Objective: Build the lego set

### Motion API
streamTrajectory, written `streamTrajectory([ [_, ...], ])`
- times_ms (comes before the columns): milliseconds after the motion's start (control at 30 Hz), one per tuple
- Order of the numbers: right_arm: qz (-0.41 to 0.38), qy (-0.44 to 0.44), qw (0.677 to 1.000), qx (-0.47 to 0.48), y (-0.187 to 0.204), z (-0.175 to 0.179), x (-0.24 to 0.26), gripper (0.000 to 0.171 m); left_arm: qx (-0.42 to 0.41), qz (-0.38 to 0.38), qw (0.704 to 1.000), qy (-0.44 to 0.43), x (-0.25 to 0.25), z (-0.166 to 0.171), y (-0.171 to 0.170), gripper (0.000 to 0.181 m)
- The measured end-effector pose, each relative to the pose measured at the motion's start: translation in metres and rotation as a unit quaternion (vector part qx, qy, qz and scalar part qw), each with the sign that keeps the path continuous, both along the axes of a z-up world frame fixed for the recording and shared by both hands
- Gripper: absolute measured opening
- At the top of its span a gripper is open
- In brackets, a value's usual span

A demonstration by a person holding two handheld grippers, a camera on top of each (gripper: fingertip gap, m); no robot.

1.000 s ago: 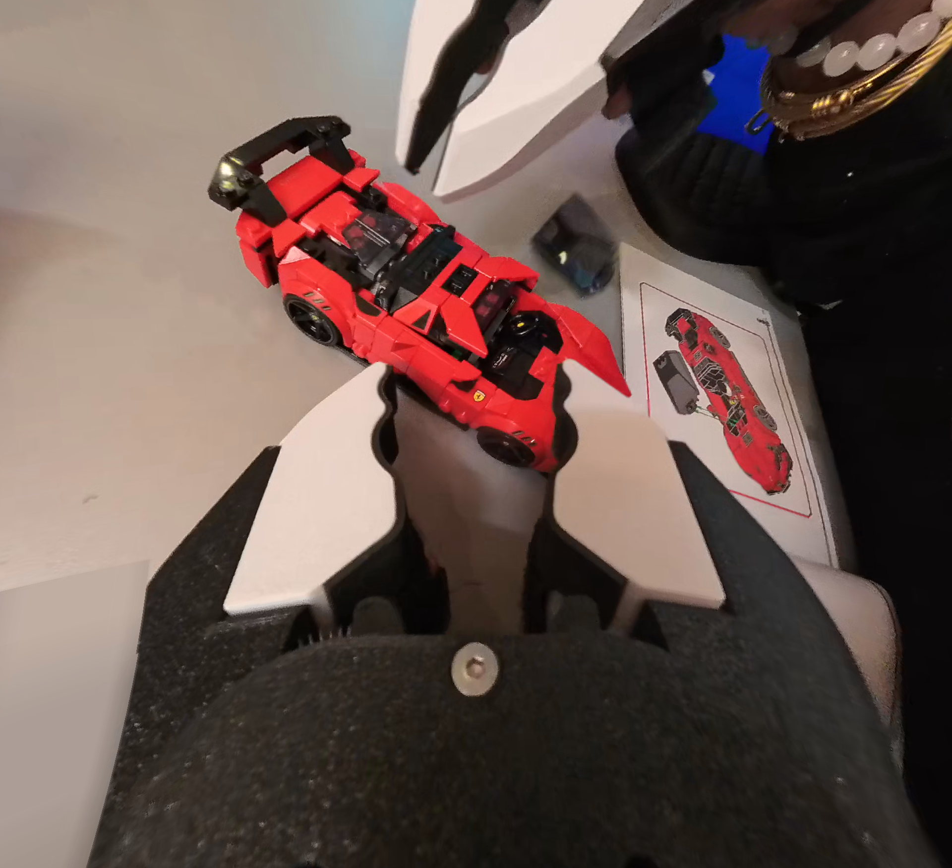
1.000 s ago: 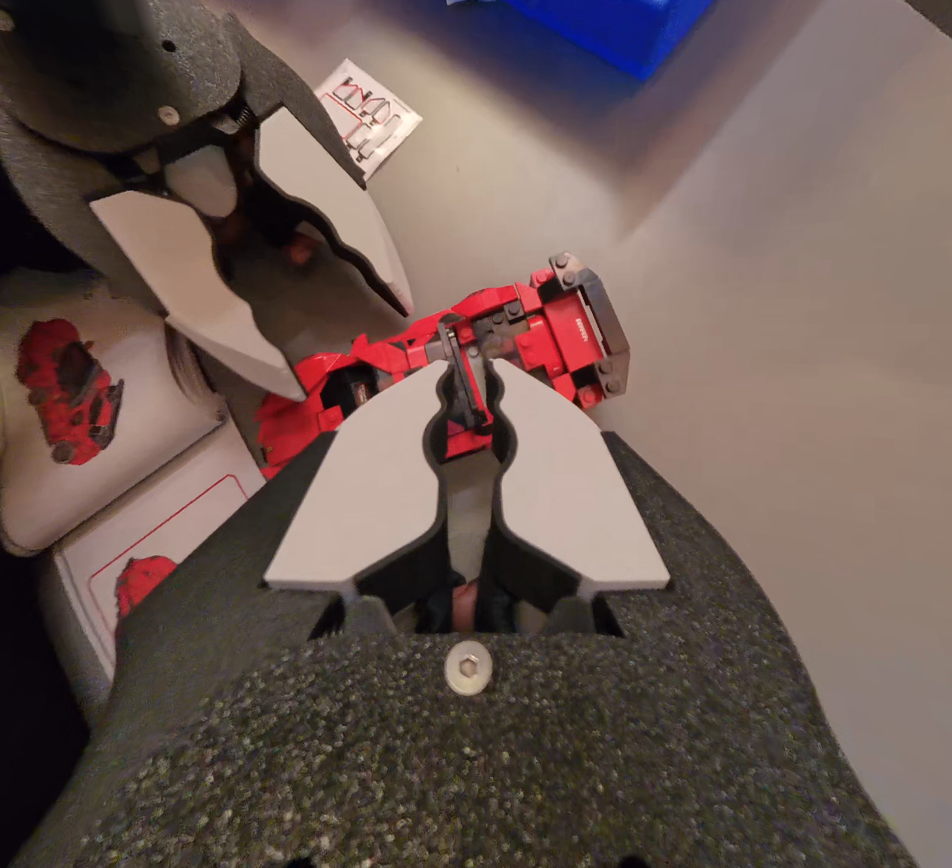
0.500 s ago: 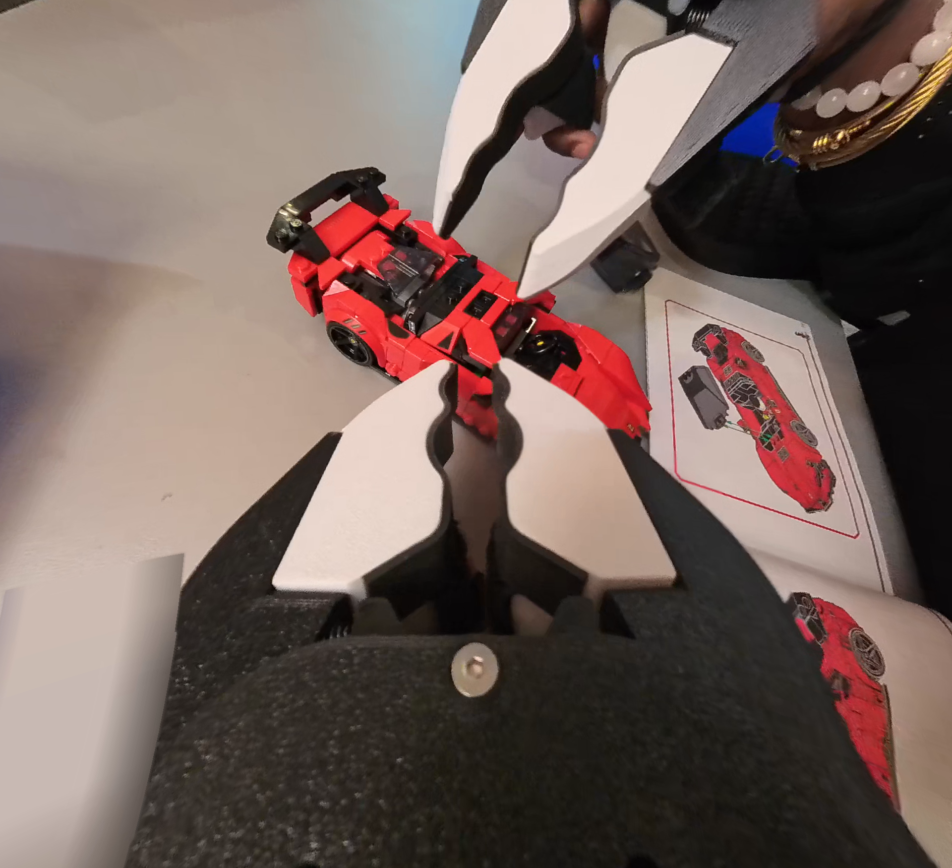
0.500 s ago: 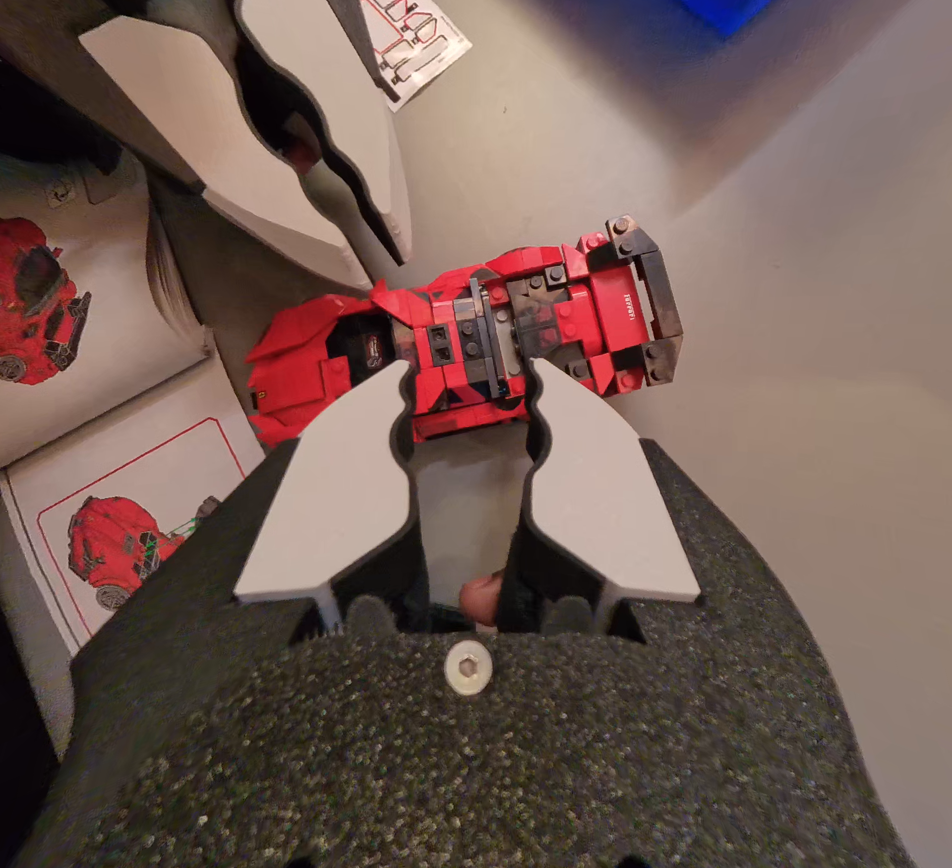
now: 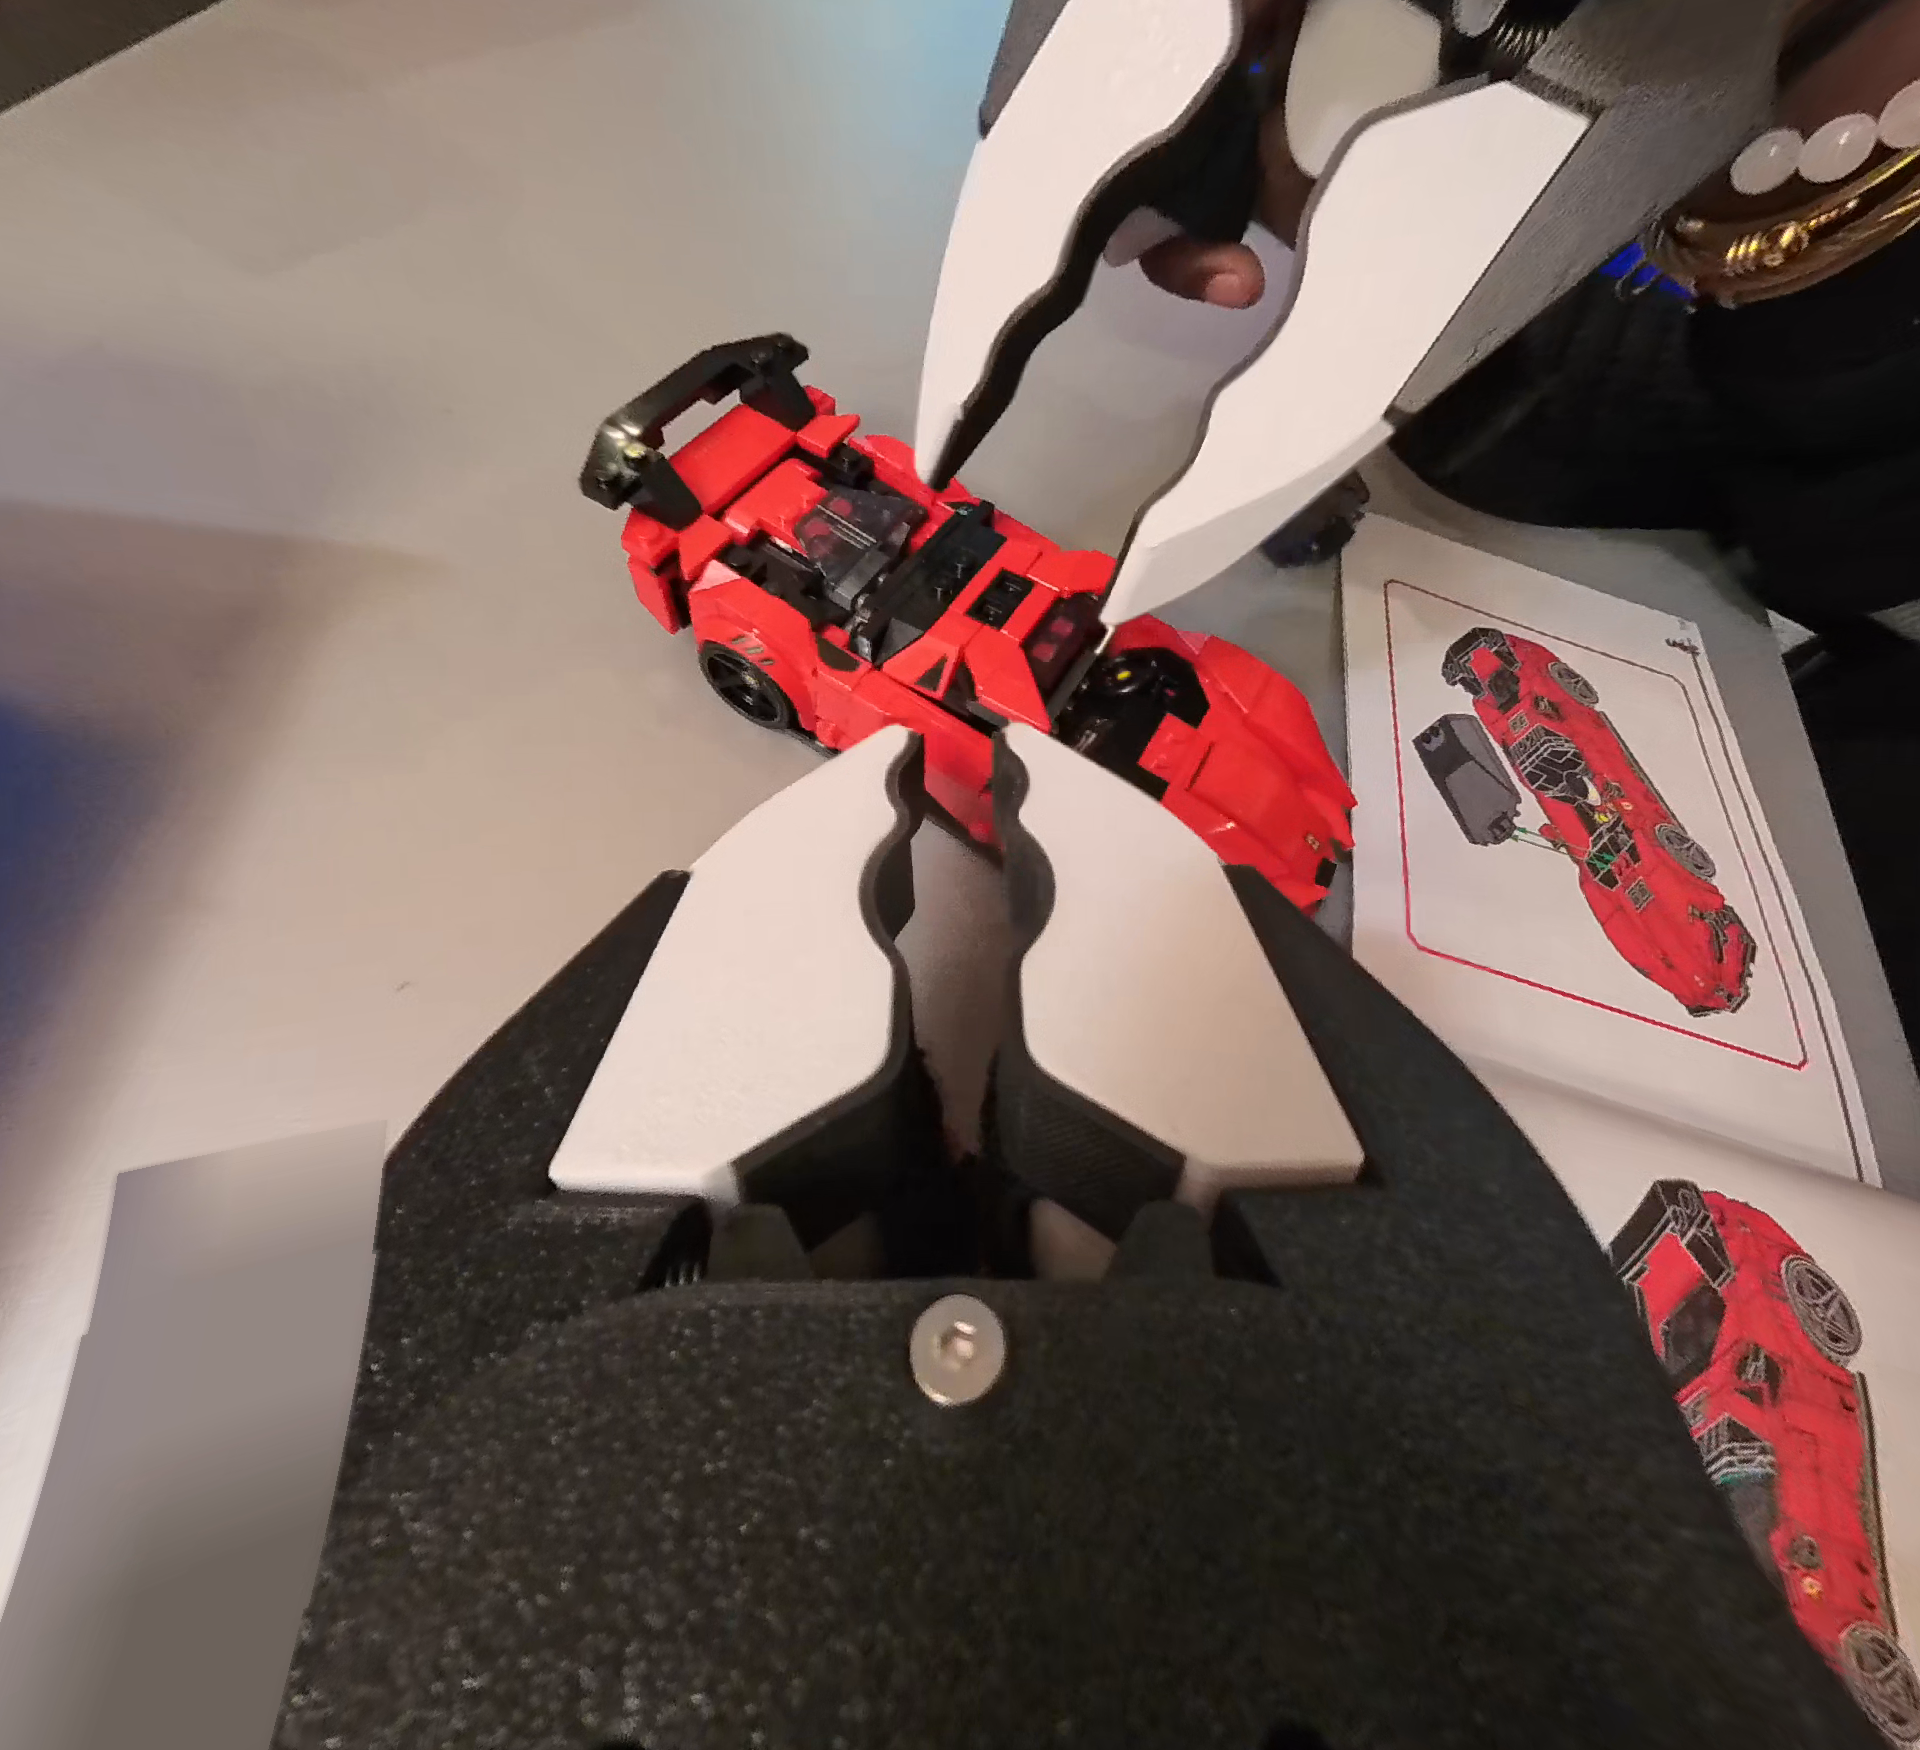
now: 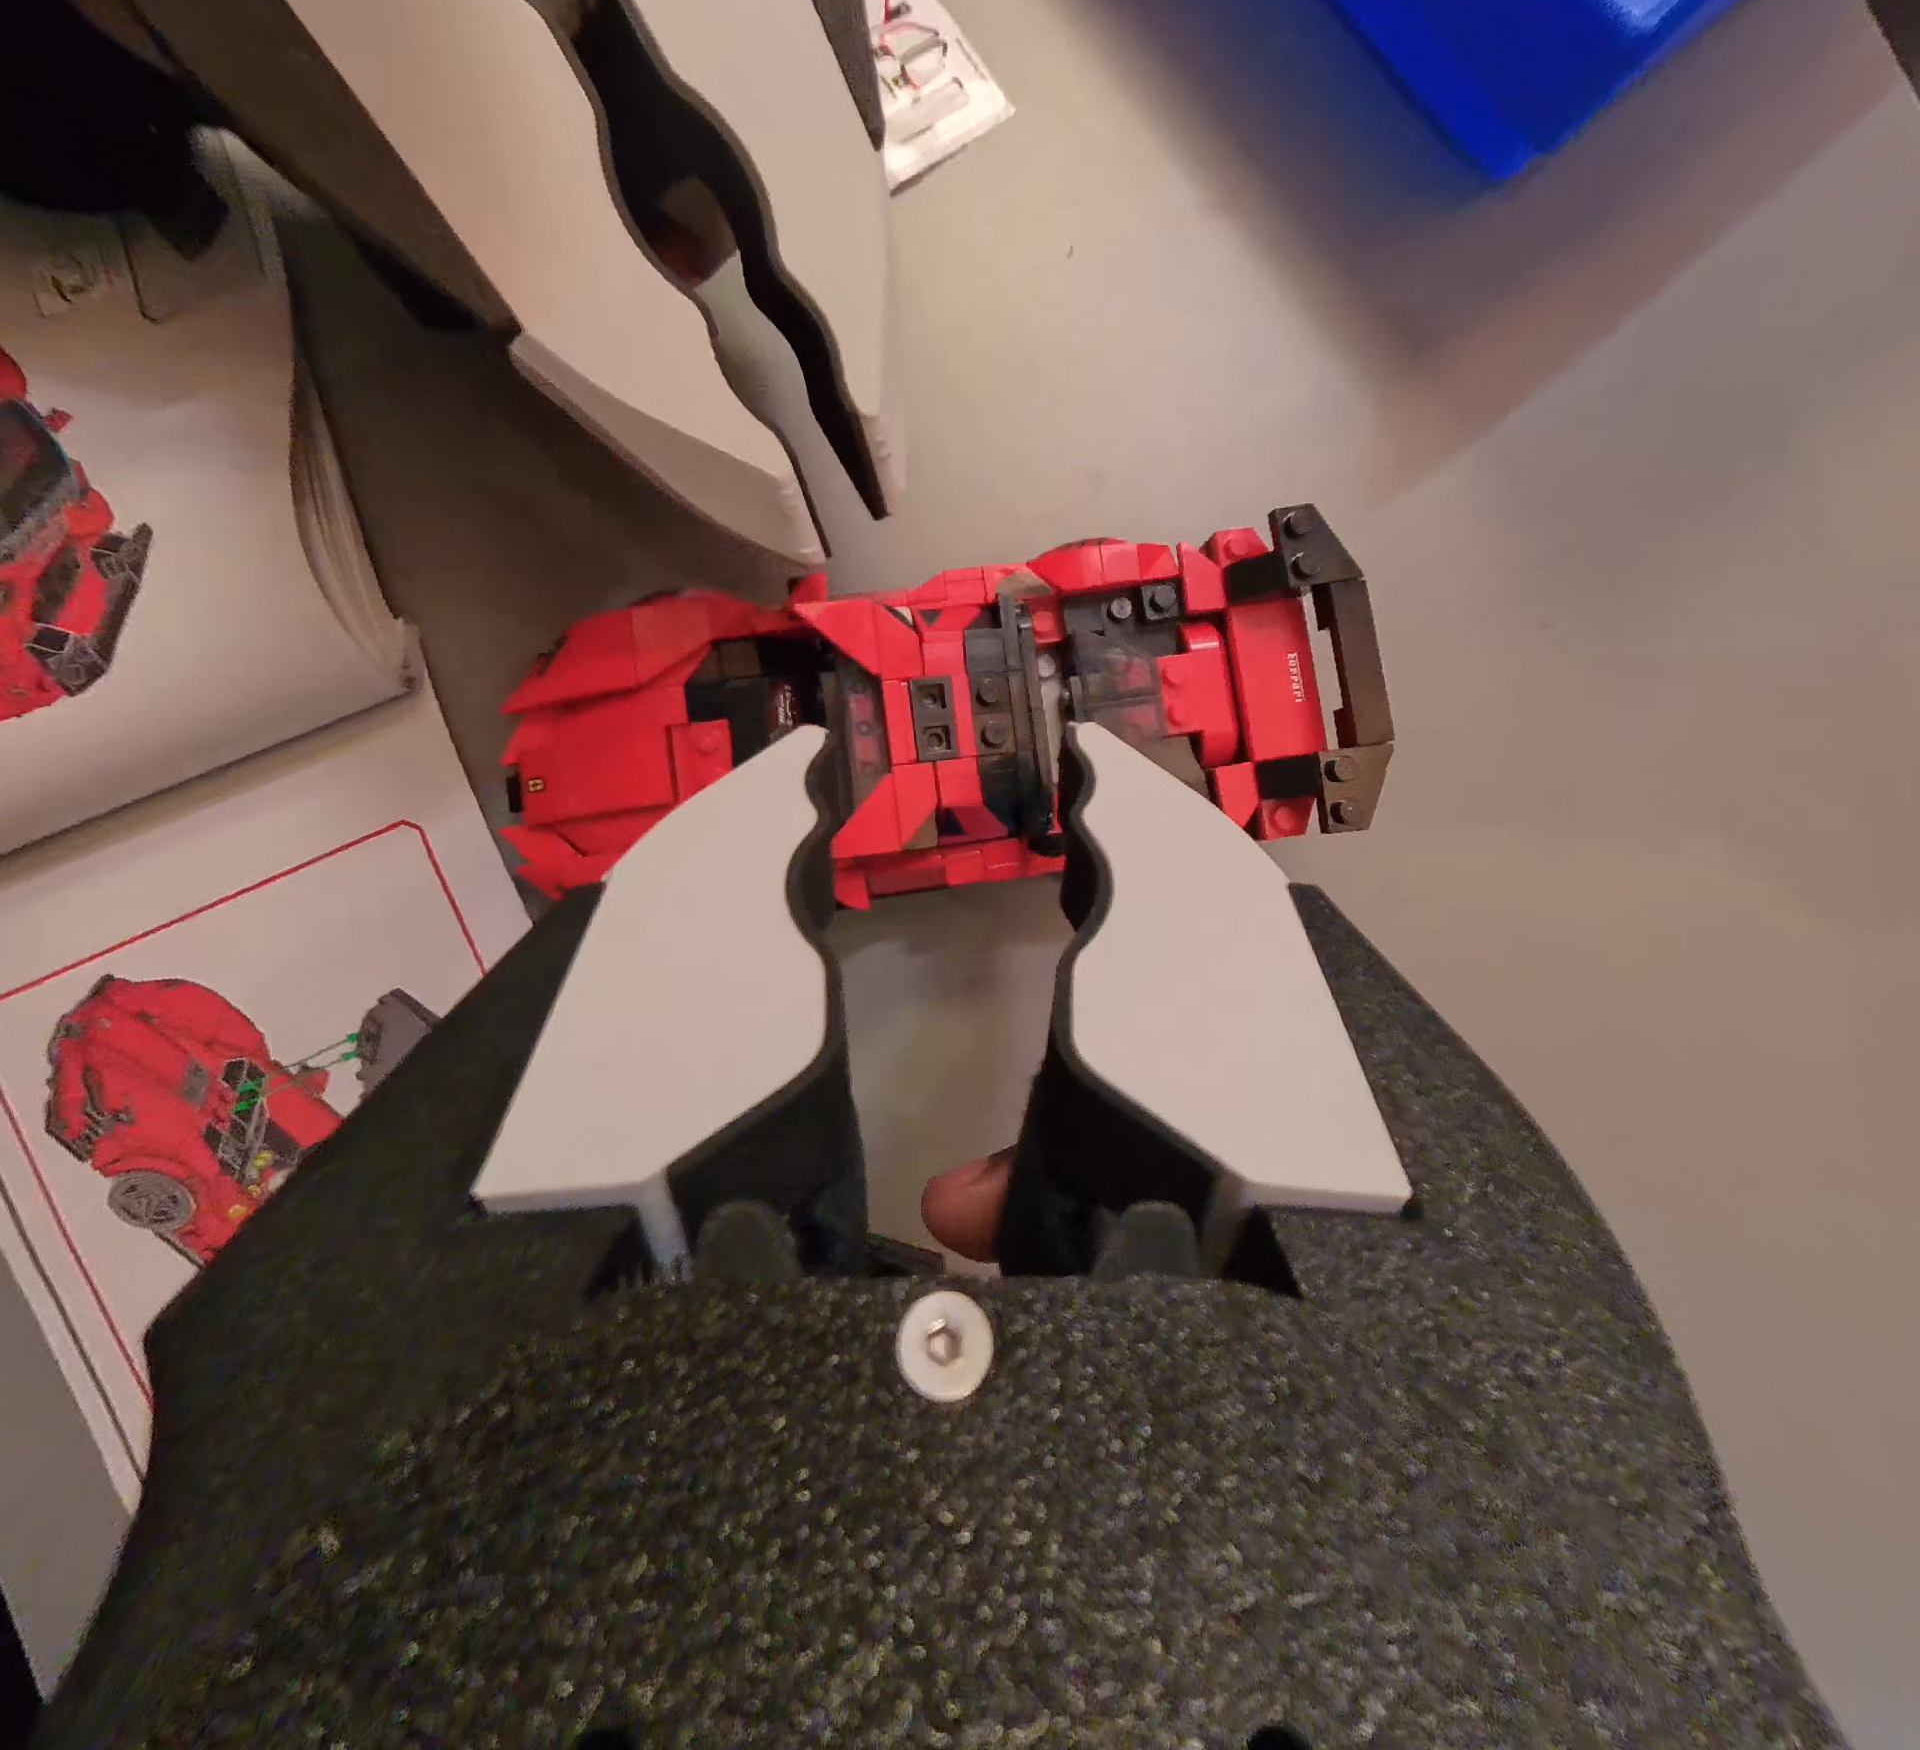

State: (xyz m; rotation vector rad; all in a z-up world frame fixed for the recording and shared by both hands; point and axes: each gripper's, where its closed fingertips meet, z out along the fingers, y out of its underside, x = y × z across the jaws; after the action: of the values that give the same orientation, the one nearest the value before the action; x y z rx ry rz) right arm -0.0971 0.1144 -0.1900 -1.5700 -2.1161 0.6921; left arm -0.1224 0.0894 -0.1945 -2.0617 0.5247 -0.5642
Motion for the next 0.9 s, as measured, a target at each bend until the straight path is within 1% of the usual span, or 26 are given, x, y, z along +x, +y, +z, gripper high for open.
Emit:
streamTrajectory([
  [100,-0.007,0.008,1.0,-0.01,0.0,0.003,-0.001,0.036,0.007,0.005,1.0,-0.004,-0.003,0.003,0.001,0.012],
  [367,-0.028,0.021,0.999,-0.014,-0.003,0.01,0.009,0.034,0.018,0.004,1.0,-0.002,-0.003,0.004,0.001,0.012],
  [533,-0.046,0.039,0.998,-0.031,0.0,0.018,0.013,0.029,0.029,0.009,1.0,0.003,-0.005,0.005,0.001,0.012],
  [767,-0.066,0.063,0.995,-0.028,0.0,0.03,0.029,0.025,0.043,0.009,0.999,0.0,-0.005,0.005,0.002,0.014],
  [900,-0.083,0.075,0.993,-0.033,0.001,0.03,0.038,0.022,0.055,0.0,0.998,-0.005,-0.002,0.008,0.001,0.015],
])
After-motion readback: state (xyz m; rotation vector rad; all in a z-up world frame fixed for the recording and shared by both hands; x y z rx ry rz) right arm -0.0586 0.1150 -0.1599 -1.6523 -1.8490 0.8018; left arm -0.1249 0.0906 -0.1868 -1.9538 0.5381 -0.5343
